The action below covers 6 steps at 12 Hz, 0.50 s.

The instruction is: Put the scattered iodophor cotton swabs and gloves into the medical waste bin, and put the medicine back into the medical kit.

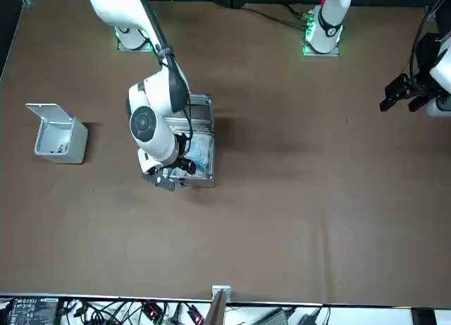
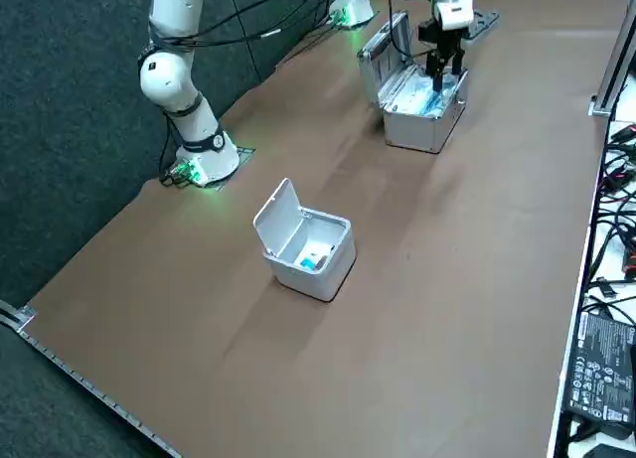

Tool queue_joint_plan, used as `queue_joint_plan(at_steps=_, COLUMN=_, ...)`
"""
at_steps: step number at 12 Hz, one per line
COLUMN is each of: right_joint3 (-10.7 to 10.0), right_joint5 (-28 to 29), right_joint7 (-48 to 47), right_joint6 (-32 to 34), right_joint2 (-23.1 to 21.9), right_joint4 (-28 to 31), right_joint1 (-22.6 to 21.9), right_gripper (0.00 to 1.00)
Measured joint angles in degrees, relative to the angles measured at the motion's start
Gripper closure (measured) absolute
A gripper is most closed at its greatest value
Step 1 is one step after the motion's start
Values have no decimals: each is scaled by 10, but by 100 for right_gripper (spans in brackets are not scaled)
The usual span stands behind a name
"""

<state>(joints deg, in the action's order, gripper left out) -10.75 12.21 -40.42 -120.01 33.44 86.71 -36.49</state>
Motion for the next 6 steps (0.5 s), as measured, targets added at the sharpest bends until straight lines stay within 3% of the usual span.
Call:
queue_joint_plan(at_steps=4, right_joint3=-9, right_joint5=-21, right_joint7=19, right_joint6=67, right_joint2=-59, right_joint4=-10, right_joint1=12, right_gripper=0)
queue_joint_plan(at_steps=6, right_joint3=-13, right_joint5=-34, right_joint7=103, right_joint6=134, right_joint2=-113, right_joint4=-12, right_joint1=38, right_gripper=0)
